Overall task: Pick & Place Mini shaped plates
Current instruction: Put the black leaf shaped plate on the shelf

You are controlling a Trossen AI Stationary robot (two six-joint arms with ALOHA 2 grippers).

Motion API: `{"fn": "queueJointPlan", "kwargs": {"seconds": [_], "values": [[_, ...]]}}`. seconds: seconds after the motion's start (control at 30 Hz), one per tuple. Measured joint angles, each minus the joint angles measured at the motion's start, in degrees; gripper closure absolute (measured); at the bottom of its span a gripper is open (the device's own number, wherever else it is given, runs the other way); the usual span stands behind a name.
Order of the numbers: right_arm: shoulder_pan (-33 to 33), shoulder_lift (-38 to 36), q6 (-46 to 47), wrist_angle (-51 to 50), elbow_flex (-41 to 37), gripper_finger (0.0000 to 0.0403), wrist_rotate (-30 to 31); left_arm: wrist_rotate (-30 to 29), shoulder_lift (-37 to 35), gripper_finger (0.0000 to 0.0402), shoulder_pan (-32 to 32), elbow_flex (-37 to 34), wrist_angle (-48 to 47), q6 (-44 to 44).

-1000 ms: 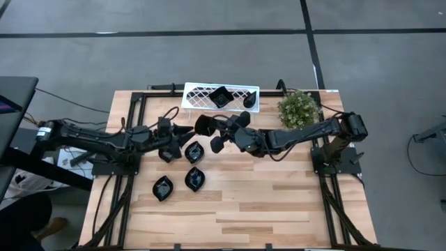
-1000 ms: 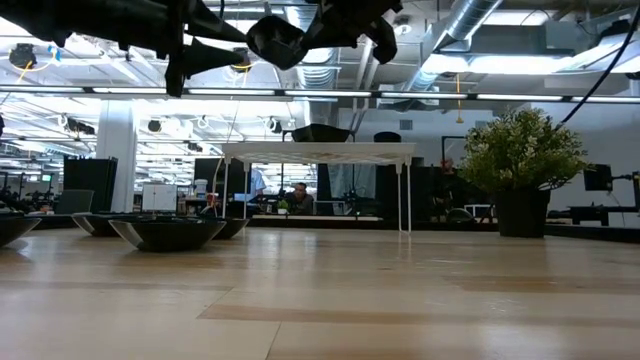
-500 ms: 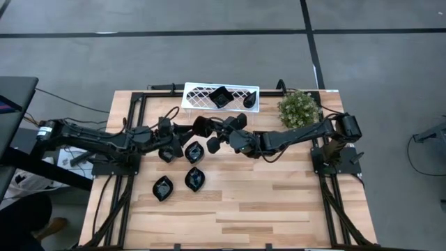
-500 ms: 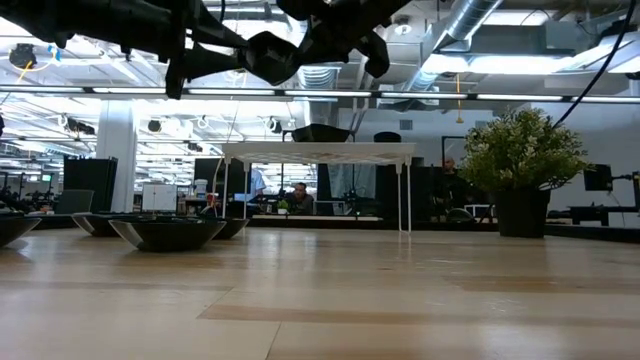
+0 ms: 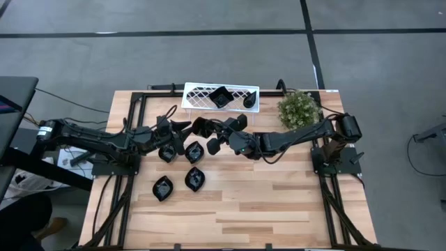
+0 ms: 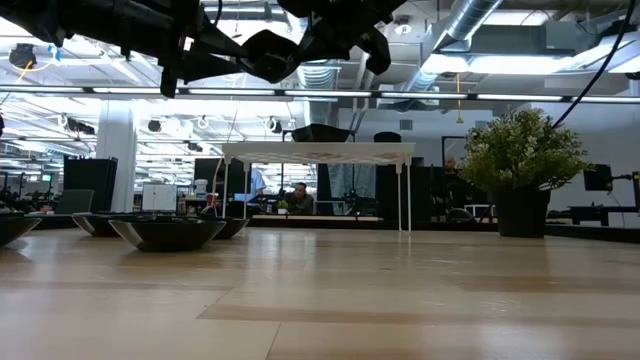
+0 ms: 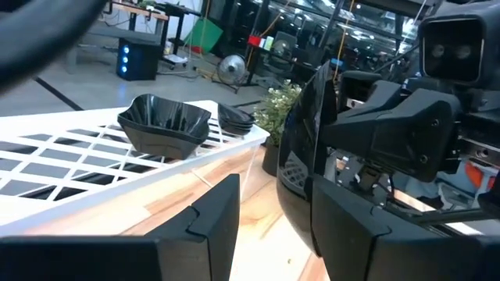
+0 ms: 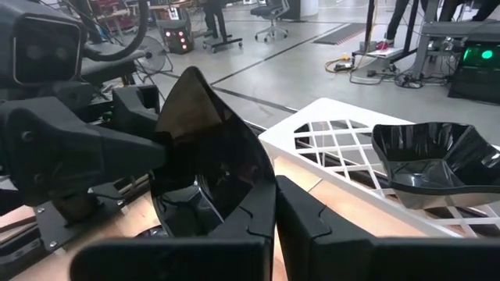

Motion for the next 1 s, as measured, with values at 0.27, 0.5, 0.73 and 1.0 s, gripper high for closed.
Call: {"fn": "queueJointPlan", "kwargs": {"seconds": [0.27,0.5,0.73,1.0], "values": [[-0.4,0.0,0.0,0.2,0.0,0.0403,0.0,-0.4,0.0,0.0252,0.0,0.0,-0.8,-1.4],[-0.4,0.0,0.0,0.7,0.0,0.0403,0.0,-0.4,0.0,0.0252,0.0,0.0,-0.6,-5.4],[-0.8,0.3,0.0,1.7,0.0,0.0403,-0.4,-0.4,0.0,0.0252,0.0,0.0,0.0,-6.6],[-0.8,0.7,0.0,1.6,0.0,0.0403,-1.3,-0.4,0.0,0.0252,0.0,0.0,0.4,-6.8]]}}
